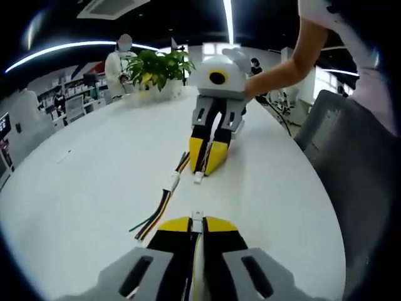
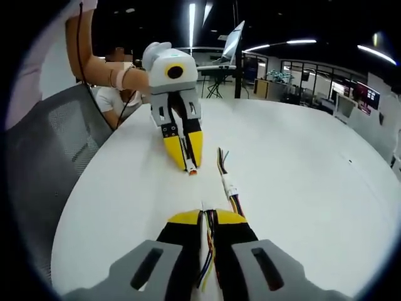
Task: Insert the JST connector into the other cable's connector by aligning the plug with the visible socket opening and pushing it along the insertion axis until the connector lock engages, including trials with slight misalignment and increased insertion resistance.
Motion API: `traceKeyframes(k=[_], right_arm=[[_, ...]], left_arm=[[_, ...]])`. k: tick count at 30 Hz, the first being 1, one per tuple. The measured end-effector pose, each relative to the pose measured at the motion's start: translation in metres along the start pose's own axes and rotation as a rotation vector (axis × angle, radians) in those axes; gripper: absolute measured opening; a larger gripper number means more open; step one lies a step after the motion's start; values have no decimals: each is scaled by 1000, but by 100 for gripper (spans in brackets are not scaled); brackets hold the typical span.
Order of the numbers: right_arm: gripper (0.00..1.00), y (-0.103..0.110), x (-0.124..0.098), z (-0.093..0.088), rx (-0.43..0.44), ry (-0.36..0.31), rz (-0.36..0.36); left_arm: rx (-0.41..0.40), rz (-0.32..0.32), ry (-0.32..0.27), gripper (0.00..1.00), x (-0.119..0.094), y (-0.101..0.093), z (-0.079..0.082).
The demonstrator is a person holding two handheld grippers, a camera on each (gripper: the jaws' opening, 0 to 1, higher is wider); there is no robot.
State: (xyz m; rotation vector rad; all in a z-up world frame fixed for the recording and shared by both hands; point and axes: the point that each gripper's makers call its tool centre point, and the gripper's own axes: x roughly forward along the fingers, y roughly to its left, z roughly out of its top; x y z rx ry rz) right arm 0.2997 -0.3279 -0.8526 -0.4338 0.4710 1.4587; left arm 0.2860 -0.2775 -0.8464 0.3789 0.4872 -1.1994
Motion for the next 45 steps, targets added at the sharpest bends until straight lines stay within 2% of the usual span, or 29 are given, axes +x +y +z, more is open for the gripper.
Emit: traceKeyframes(k=[8,11,20,29,33,42,45], right_arm=[[3,2,0,1,15,6,3],[4,4,2,2,-46,7,11],[7,8,3,4,-30,-8,19],[4,6,5,4,-15,-23,18],[3,5,6,5,-8,-13,16],[3,6,-1,6,5,9,9],[3,7,-4,7,12,20,5]], left_arm=[[0,1,2,0,1,0,0],[-1,-3,0,0,2,-1,1],[5,-9,0,0,2,-2,0],[7,-20,-3,0,4,-4,1],[10,-27,-1,0,6,-5,2],[-48,-51,23,0,11,-8,6],[-21,-53,42,0,11,-8,6]])
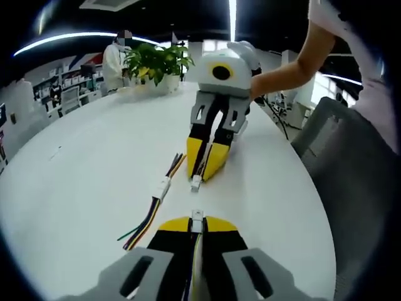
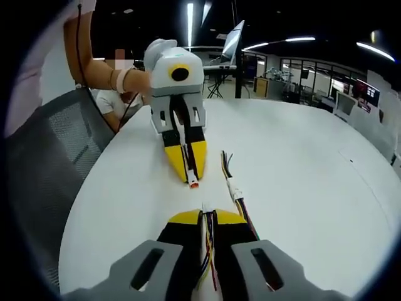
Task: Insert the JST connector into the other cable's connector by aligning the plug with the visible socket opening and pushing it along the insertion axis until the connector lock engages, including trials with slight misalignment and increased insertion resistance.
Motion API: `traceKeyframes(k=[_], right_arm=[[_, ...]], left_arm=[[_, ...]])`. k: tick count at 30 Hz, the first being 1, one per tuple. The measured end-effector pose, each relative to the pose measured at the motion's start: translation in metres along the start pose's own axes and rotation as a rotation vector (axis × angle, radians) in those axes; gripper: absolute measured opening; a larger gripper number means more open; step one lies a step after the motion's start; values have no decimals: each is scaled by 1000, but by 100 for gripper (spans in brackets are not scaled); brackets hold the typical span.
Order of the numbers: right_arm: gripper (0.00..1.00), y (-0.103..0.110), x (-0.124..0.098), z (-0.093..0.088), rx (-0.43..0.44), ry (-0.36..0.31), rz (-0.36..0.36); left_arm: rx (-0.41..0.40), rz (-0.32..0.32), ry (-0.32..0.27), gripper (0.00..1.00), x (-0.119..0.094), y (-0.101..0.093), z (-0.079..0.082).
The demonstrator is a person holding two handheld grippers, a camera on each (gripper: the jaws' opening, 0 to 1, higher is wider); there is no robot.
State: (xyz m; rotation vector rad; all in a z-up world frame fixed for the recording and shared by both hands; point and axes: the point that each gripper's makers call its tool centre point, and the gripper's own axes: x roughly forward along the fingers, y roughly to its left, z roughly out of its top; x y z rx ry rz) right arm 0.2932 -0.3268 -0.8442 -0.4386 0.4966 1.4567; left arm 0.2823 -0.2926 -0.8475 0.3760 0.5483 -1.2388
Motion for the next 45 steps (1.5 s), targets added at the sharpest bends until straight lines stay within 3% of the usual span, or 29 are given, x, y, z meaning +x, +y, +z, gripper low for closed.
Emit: traceKeyframes(k=[18,25,31,45], right_arm=[[2,7,-17,23,-32,-8,-21],[2,10,-14,32,-47,-13,-21],[2,13,-11,30,-63,7,-12],[2,11,-7,24,-49,24,-4]], left_arm=[[86,-1,14,0,-10,-1,32],[105,-18,-6,0,-8,-4,40],[132,-29,9,0,-5,-6,40],[108,-49,27,0,-1,-5,37]])
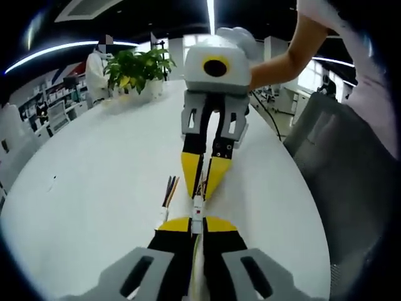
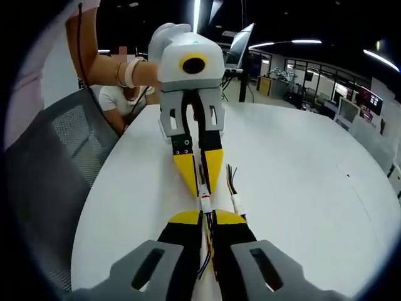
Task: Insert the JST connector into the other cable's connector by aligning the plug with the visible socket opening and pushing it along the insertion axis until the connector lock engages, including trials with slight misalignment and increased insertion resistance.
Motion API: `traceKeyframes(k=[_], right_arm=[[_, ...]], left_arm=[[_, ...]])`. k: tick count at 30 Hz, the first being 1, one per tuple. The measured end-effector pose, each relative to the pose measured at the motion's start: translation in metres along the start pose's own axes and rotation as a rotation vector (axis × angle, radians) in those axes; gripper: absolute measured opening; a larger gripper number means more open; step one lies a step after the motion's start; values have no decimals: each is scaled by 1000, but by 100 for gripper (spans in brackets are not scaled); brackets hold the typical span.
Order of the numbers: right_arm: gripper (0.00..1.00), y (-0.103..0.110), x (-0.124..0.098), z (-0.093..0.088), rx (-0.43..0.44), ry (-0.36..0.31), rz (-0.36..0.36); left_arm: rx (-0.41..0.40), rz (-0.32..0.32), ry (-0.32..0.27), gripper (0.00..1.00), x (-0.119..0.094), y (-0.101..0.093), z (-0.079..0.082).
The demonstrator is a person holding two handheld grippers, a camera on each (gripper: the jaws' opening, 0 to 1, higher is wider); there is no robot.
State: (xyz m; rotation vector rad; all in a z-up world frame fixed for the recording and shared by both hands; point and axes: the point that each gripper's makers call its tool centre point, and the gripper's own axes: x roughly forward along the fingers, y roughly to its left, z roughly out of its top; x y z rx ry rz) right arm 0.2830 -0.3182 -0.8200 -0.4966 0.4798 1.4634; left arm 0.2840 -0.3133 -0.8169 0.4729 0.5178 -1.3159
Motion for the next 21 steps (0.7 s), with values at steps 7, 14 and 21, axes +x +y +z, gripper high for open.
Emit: traceKeyframes(k=[7,14,21], right_arm=[[2,0,3,-3,0,14,7],[2,2,5,-7,-1,37,16],[1,4,7,-11,5,54,26]], left_arm=[[6,-7,19,0,2,0,-3],[14,-16,34,0,2,-2,-3],[33,-22,49,0,4,-4,-5]])
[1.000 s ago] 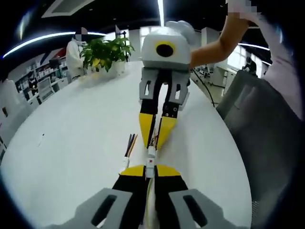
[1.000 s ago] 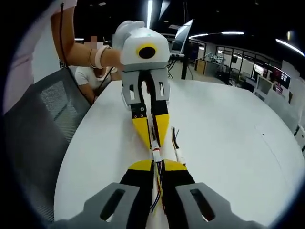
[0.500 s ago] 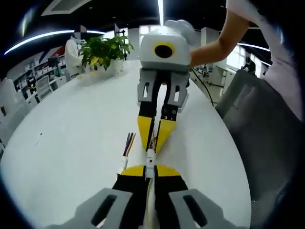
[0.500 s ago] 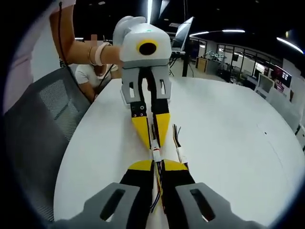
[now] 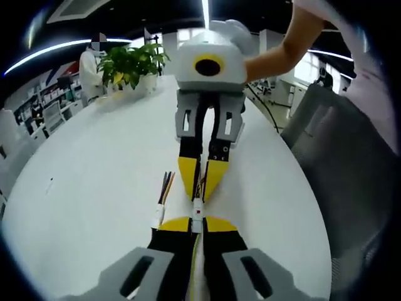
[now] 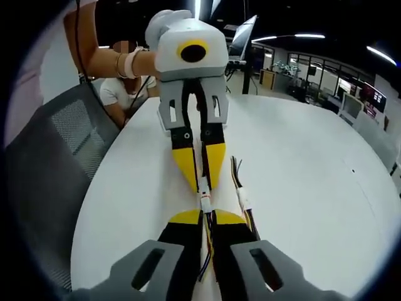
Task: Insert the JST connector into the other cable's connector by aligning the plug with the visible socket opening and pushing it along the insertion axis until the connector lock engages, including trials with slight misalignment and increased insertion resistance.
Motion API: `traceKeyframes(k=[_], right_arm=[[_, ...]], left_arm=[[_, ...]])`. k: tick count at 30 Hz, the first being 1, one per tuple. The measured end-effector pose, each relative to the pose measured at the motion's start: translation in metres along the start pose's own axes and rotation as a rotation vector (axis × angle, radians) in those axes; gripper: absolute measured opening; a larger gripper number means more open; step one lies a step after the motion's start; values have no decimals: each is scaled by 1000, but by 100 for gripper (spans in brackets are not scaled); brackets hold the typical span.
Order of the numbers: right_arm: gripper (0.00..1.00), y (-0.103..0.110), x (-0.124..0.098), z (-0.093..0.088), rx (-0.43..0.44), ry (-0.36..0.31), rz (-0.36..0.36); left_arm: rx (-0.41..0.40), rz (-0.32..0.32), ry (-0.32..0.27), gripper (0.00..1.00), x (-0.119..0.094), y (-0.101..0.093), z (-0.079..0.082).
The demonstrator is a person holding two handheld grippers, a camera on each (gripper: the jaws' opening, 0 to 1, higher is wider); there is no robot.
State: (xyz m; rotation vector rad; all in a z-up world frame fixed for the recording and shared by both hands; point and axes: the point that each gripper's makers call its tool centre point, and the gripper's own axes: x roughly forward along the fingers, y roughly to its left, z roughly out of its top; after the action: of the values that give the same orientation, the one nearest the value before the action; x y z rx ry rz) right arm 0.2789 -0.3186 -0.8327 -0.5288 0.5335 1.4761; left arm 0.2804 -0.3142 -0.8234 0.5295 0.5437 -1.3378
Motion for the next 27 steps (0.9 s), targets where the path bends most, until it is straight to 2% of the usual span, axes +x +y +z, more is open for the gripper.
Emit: traceKeyframes(k=[6,15,23,27], right_arm=[[1,2,2,-2,5,19,5],[1,3,4,-1,114,34,10],[1,6,3,-2,111,44,20],[1,6,1,1,124,21,35]], left_arm=[[6,-3,19,0,2,-2,-3],[29,18,37,0,2,3,-6],[55,16,41,0,5,2,-6],[54,7,19,0,5,1,-2]])
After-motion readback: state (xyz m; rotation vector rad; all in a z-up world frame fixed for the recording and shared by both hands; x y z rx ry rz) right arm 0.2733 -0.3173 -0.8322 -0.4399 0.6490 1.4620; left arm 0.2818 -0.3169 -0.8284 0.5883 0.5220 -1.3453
